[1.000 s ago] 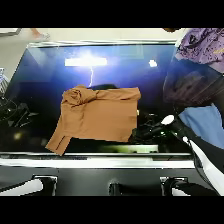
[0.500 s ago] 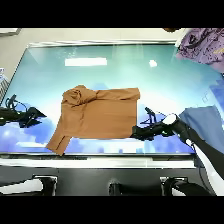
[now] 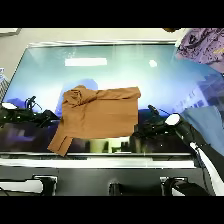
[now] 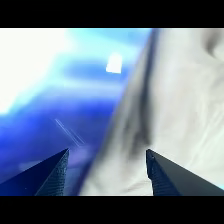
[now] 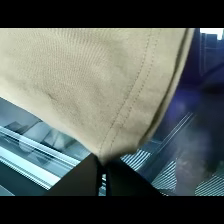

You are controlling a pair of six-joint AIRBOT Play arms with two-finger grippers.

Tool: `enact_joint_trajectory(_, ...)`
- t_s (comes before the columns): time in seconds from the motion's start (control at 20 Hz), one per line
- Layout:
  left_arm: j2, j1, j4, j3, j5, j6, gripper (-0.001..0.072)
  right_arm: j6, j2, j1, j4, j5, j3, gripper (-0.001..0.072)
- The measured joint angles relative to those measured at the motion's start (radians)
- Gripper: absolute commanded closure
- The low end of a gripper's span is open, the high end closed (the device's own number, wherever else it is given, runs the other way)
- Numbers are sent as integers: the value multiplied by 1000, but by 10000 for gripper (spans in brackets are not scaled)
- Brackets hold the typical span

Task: Fold the clothes and pants, and hang the long-sleeved shirts on hangers.

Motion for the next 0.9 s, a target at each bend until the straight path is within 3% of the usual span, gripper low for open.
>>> enact_joint_trajectory(0.1, -6, -28, 6, -2, -12, 3, 338, 5, 1, 0, -1, 0, 0, 680)
enact_joint_trajectory(0.2, -8, -50, 8, -8, -28, 4, 341, 10, 2, 0, -1, 0, 0, 680)
enact_joint_trajectory(0.25, -8, -60, 5, -16, -41, 4, 423, 11, 2, 0, -1, 0, 0, 680)
enact_joint_trajectory(0.3, -9, -69, 5, -27, -45, 3, 644, 12, 2, 0, -1, 0, 0, 680)
enact_joint_trajectory(0.35, -10, -75, 7, -37, -51, 3, 688, 12, 2, 0, -1, -1, 0, 680)
enact_joint_trajectory(0.65, 25, -89, -68, -12, -72, -6, 693, 12, 1, 0, -17, 1, 92, 681)
enact_joint_trajectory(0.9, 111, -92, -96, 298, -75, -85, 693, 35, 1, 0, -187, -11, 463, 680)
